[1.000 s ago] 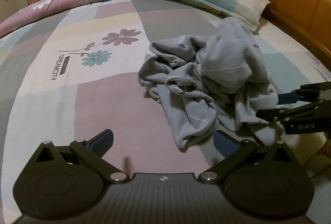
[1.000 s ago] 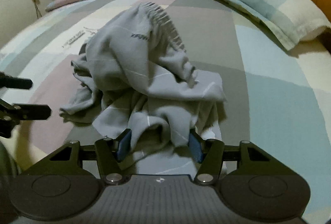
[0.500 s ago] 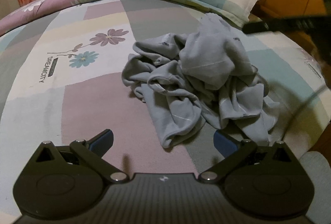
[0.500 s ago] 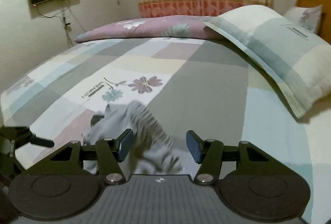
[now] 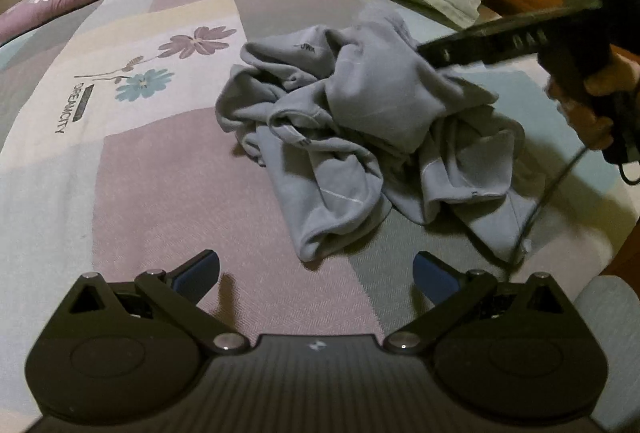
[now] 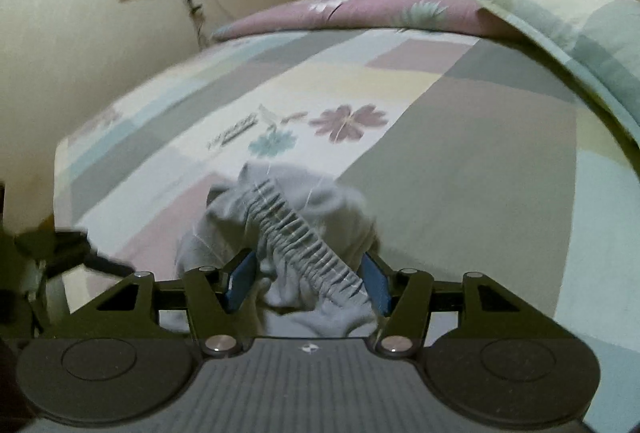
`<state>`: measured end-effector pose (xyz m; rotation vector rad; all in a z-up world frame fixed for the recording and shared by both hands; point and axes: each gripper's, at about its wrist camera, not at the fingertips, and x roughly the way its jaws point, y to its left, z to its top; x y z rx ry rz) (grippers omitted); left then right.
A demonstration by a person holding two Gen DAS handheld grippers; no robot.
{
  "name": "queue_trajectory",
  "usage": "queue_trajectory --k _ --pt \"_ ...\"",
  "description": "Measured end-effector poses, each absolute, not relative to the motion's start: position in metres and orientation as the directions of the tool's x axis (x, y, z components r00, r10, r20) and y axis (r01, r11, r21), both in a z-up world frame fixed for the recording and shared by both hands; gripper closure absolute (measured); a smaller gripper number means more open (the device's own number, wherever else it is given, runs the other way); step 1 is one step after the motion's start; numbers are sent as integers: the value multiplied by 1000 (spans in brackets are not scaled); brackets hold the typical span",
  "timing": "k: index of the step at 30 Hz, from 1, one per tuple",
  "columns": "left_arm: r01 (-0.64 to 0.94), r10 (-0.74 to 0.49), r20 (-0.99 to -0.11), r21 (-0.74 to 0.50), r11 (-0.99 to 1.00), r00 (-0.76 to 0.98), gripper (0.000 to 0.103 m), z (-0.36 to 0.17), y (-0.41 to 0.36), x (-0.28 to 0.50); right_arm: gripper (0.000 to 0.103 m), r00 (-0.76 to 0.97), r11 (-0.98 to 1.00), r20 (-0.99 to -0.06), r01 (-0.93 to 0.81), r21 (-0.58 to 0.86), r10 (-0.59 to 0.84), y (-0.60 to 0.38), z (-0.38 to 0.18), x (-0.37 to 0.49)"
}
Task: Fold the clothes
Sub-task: 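Grasp the waistband with the right tool and pull it out of the pile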
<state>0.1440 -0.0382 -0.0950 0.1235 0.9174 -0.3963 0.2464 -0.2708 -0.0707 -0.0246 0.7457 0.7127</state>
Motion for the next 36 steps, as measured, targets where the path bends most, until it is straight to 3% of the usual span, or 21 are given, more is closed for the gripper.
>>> queue_trajectory --k 5,7,10,13,18,36 --pt "387 -287 -795 -73 919 534 1 -97 -42 143 38 548 765 -626 -632 125 555 -259 -60 239" --pt "396 -294 -794 -73 915 532 1 -96 -44 142 33 551 755 -621 -648 102 558 -253 -56 241" --pt "404 -299 -792 -72 912 533 1 -95 -44 139 33 493 718 -662 -689 98 564 -242 -63 242" --pt "397 -294 -792 -72 915 535 1 -94 -39 137 44 455 696 -697 -712 90 555 -234 -68 233" --pt "380 -281 -792 -67 922 542 1 -92 -32 138 78 528 752 -703 -659 15 477 -239 -57 209" --pt "444 -323 -775 -61 894 544 1 -80 -37 134 80 657 952 -740 -295 -75 145 -347 -31 191"
